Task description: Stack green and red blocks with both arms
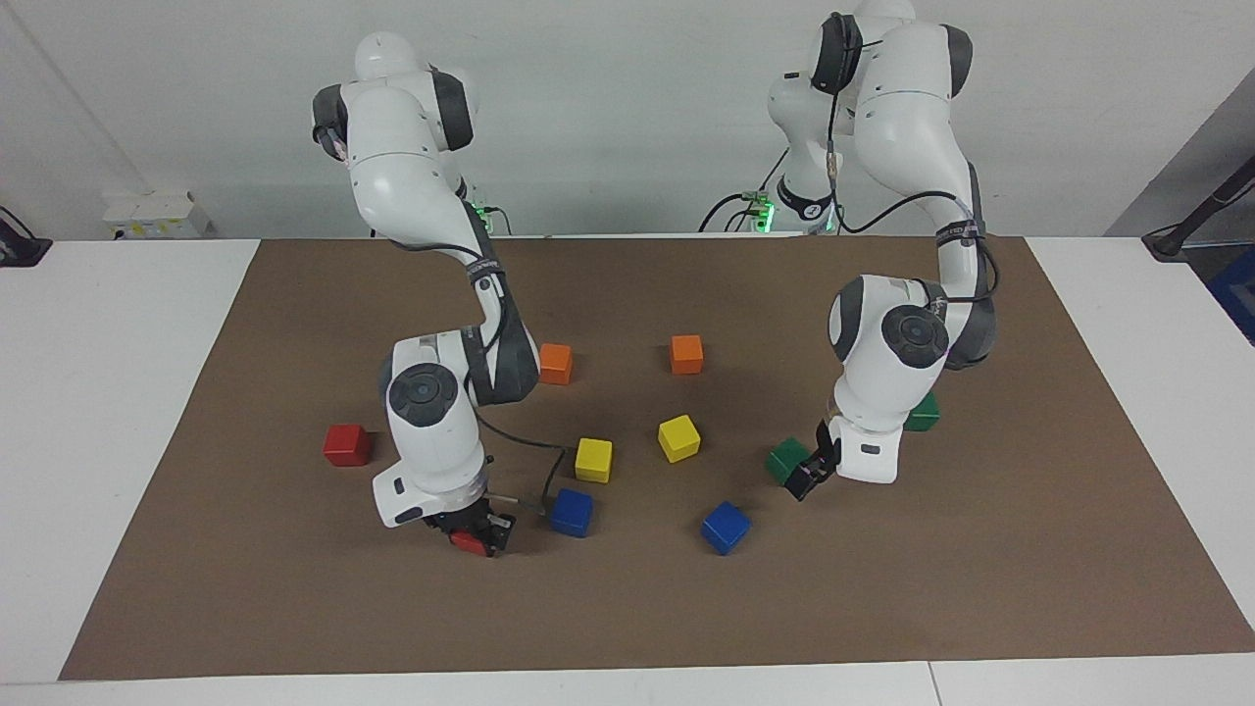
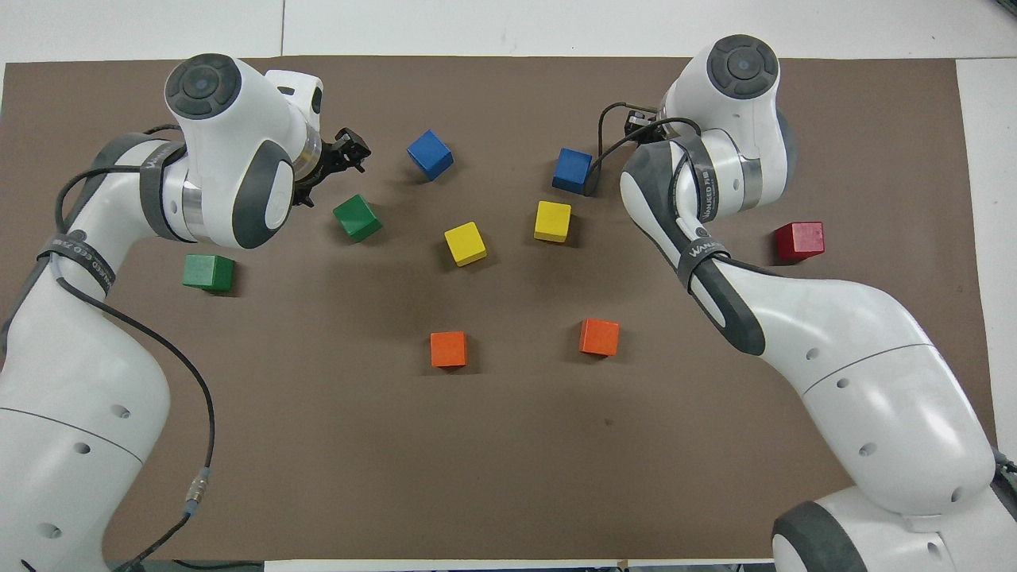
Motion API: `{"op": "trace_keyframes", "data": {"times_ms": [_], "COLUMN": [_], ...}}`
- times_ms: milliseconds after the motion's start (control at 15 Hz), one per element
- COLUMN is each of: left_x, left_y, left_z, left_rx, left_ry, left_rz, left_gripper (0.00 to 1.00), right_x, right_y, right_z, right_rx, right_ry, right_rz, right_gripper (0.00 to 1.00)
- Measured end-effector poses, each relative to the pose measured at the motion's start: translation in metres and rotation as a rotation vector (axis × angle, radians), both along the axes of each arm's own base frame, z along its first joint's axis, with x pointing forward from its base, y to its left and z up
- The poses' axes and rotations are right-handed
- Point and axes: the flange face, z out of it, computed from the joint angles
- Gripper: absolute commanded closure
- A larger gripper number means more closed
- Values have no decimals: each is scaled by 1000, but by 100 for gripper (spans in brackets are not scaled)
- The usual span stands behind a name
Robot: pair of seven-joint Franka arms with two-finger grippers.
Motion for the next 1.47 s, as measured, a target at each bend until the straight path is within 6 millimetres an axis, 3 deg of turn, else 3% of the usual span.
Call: {"op": "trace_keyframes", "data": {"times_ms": [267,400,600,733,867,1067,1200,1333,1467], "left_x": [-22,-26,-28,-29,-30,-34,-41,-48,-53], "left_y": [-22,-26,-18,-6,19,90,144,171,177], "left_z": [-34,-37,-34,-22,4,49,64,59,49], "left_rx": [-3,-3,37,87,105,90,61,46,39], "left_ry": [8,7,24,43,70,100,111,125,146], "left_rz": [3,7,-5,-68,-184,-323,-451,-555,-602], "left_gripper": [0,100,100,100,100,100,100,100,100], "right_x": [-4,-10,-41,-71,-96,-116,-121,-123,-126], "right_y": [-12,-37,-104,-150,-179,-193,-198,-199,-198], "right_z": [20,50,77,78,73,68,65,60,51], "right_rx": [-24,-40,-51,-51,-38,-12,1,-2,-7], "right_ry": [36,58,70,64,76,91,88,71,49], "right_rz": [53,115,224,245,235,246,254,268,276], "right_gripper": [100,100,100,100,100,100,100,100,100]}}
